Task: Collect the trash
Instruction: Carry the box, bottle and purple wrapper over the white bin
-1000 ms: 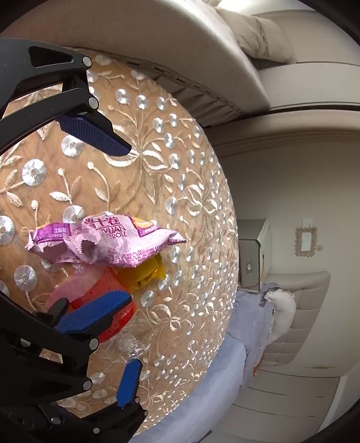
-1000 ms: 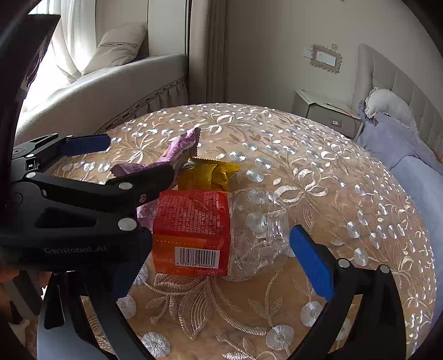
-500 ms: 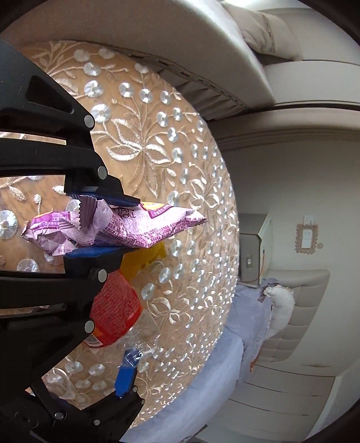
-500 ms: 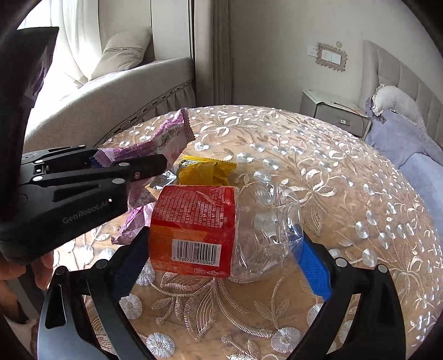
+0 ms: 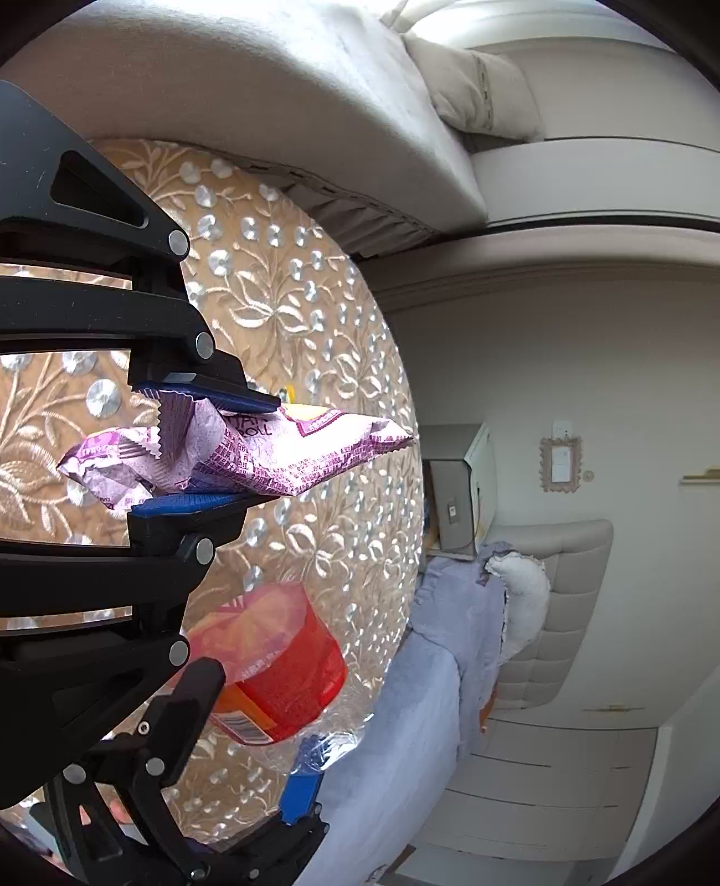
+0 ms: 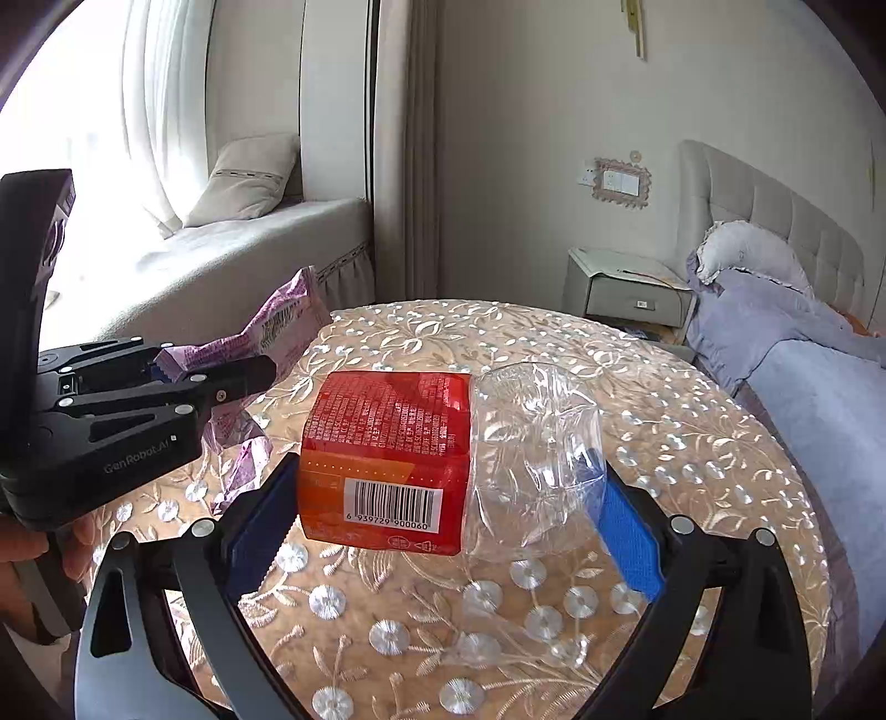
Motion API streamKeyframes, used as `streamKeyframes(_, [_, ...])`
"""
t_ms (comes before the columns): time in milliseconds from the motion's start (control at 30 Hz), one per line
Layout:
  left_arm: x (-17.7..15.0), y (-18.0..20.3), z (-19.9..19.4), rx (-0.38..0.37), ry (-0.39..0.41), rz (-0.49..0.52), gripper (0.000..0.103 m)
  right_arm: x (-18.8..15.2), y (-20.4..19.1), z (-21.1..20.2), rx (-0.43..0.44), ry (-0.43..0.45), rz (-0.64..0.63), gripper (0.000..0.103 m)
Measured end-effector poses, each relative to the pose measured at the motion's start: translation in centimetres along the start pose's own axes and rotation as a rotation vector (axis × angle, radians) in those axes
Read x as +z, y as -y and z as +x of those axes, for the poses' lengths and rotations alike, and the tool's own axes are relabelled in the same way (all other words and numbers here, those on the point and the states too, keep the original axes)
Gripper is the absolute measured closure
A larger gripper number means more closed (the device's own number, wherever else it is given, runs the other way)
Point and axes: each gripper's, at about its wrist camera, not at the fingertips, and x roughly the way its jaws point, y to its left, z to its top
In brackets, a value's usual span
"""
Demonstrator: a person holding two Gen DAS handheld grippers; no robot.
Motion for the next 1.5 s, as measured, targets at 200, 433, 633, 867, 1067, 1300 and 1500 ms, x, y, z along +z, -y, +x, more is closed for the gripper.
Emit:
streamKeyframes(200, [-0.4,5.5,-2.2,-0.055,0.019,0.054,0.077,-1.1,2.5,-5.6,-0.063,0.063,0.017,0.007])
streamKeyframes(433, [-1.1,14.5,-3.4,-0.203,0.029,0.101,0.077,-3.6,7.4,-11.4,-0.192,0.102,0.068,0.007])
streamKeyframes(633, [-1.9,22.3,-3.6,-0.306,0.024,0.186,0.077,-6.8,12.8,-15.9,-0.320,0.114,0.144,0.007])
streamKeyframes(867, [-2.5,30.3,-3.5,-0.407,0.015,0.269,0.077,-11.5,17.9,-20.3,-0.449,0.098,0.233,0.007])
streamKeyframes(1067, [-3.4,36.6,-3.2,-0.496,-0.005,0.329,0.077,-15.1,20.9,-22.7,-0.522,0.078,0.292,0.007])
streamKeyframes(1300, [-5.0,41.8,-2.3,-0.542,-0.051,0.394,0.077,-18.1,23.6,-24.1,-0.567,0.057,0.358,0.007])
streamKeyframes(1500, [-6.4,45.7,-1.7,-0.554,-0.086,0.459,0.077,-20.0,26.0,-24.9,-0.595,0.040,0.404,0.007])
